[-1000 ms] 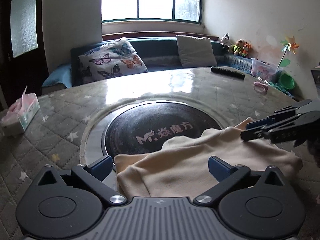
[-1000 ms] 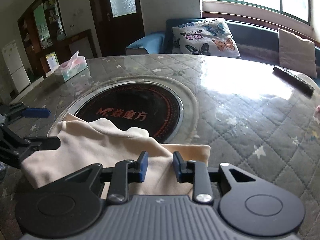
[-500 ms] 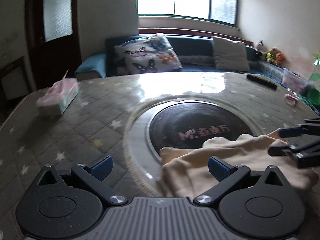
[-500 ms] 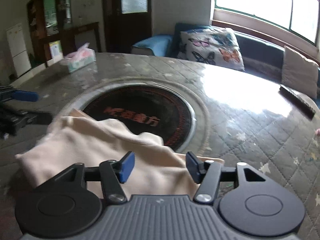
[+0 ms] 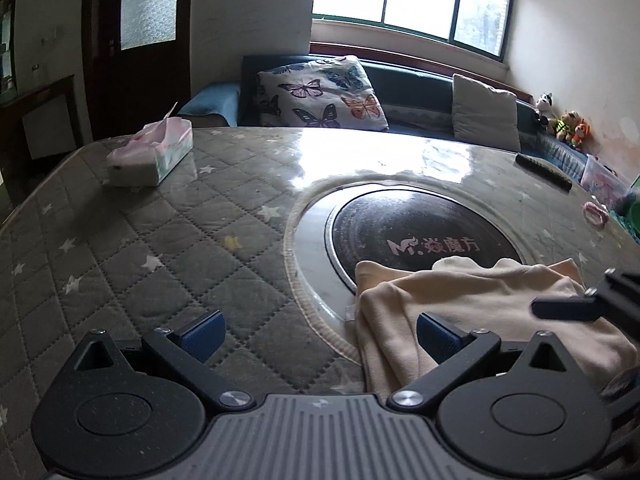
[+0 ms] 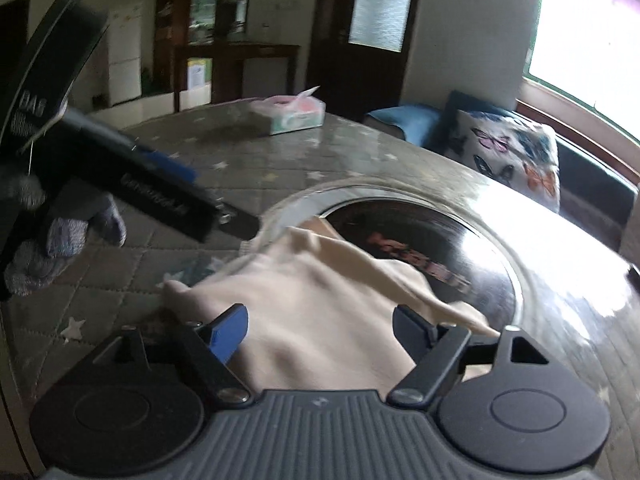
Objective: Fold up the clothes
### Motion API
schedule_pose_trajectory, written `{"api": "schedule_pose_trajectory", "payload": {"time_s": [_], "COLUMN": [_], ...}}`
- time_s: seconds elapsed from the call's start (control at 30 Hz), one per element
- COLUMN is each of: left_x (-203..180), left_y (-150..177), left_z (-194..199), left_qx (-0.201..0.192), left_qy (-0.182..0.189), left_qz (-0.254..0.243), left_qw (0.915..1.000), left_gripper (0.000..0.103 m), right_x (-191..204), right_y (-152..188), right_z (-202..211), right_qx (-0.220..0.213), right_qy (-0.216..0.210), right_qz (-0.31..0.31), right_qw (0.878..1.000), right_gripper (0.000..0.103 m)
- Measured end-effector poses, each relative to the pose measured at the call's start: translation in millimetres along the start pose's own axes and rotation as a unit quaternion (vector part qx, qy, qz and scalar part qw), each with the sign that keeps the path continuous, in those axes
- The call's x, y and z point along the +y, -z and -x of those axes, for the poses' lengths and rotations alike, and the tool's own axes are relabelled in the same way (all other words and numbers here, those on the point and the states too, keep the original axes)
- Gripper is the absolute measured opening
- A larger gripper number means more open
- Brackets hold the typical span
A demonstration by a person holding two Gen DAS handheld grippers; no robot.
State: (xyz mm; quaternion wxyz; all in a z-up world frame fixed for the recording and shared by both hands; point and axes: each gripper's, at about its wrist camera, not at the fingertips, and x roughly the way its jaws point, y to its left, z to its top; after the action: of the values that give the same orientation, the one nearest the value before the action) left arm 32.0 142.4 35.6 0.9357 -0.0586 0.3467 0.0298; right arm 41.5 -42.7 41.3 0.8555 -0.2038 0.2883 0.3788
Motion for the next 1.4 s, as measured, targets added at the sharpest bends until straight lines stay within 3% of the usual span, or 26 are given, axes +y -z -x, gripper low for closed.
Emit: {"api": "schedule_pose_trajectory", "payload": {"time_s": [0.2,0.4,0.6,0.77,1.03,1.23,1.4], "left_x": [5,-3,-19,-22,-23,-25,-25], "left_y": [5,8,17,28,31,29,29], "left_z": [-4,-2,1,-5,-10,-10,-10], "left_qx": [0.011,0.012,0.016,0.029,0.033,0.034,0.034], "left_qy": [0.001,0.017,0.034,0.030,0.024,0.018,0.019], "left_qz": [0.015,0.012,-0.019,-0.031,-0.039,-0.047,-0.049], "left_qw": [0.9998,0.9997,0.9991,0.9986,0.9984,0.9982,0.9980], "left_gripper": [0.103,0.103,0.103,0.103,0.103,0.103,0.103], "right_x": [27,24,7,-20,-58,-69,-74], "right_y": [6,5,10,27,61,76,75], "right_z": [-20,-9,26,54,60,61,81], "right_qx": [0.014,0.005,-0.010,-0.009,0.033,0.034,0.019], "right_qy": [0.004,0.008,0.027,0.074,0.141,0.136,0.160], "right_qz": [0.037,0.034,0.027,0.007,-0.036,-0.064,-0.064], "right_qw": [0.999,0.999,0.999,0.997,0.989,0.988,0.985], "right_gripper": [0.083,0.085,0.085,0.086,0.087,0.090,0.090]}}
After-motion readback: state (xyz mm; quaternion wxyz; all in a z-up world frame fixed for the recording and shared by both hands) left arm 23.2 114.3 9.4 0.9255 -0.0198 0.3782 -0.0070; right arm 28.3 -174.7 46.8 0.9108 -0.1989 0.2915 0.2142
